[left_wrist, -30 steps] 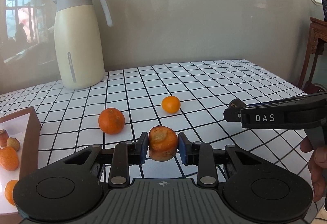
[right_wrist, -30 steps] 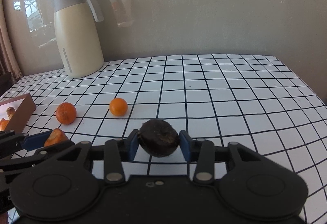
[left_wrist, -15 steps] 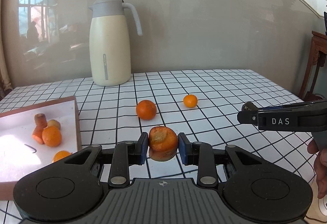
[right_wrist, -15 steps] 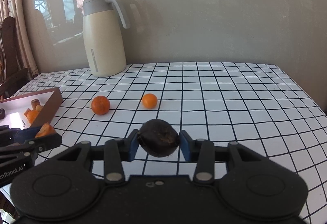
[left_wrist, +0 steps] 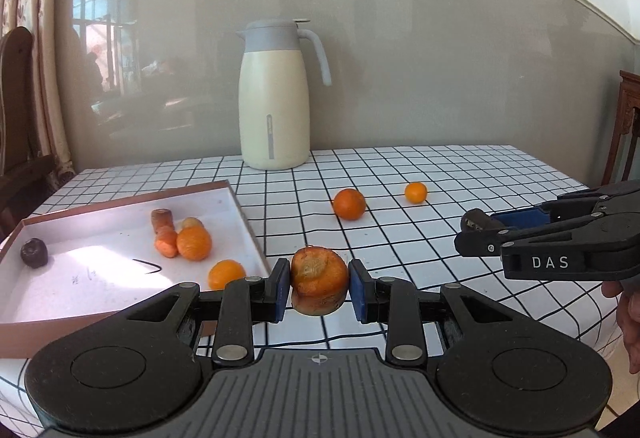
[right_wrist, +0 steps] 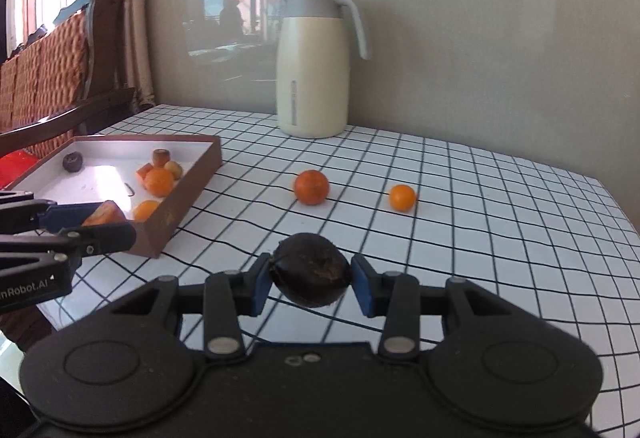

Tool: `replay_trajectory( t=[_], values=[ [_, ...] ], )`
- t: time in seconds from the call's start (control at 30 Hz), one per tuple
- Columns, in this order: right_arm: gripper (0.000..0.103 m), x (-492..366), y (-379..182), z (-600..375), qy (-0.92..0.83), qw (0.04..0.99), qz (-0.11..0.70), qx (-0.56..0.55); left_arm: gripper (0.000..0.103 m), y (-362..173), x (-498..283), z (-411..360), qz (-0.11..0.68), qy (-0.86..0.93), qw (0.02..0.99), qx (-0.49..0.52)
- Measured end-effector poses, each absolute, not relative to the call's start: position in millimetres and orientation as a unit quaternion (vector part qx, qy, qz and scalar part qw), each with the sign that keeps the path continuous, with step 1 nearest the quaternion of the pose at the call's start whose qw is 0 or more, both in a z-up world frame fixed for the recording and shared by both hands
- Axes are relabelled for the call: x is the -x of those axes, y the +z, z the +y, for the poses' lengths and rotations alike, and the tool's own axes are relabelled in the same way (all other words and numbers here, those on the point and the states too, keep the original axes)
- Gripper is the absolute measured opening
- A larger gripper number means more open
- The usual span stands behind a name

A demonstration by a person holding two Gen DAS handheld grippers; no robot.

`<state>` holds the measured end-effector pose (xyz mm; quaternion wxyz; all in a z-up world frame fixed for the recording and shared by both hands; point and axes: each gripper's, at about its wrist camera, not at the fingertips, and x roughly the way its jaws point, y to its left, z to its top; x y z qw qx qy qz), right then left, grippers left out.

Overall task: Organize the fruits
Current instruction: 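Carry the orange half and persimmon toward the box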

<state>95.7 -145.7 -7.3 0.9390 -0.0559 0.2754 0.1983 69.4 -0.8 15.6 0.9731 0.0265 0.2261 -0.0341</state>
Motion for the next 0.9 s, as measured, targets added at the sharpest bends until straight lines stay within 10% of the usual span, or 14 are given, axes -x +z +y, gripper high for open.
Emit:
replay_trajectory(
  t=[0.9],
  values=[
    [0.034, -79, 10, -28, 0.347, 0.906, 0.23, 0.082, 0.031, 23, -28, 107, 0.202, 0.098, 0.974, -0.013]
  ],
)
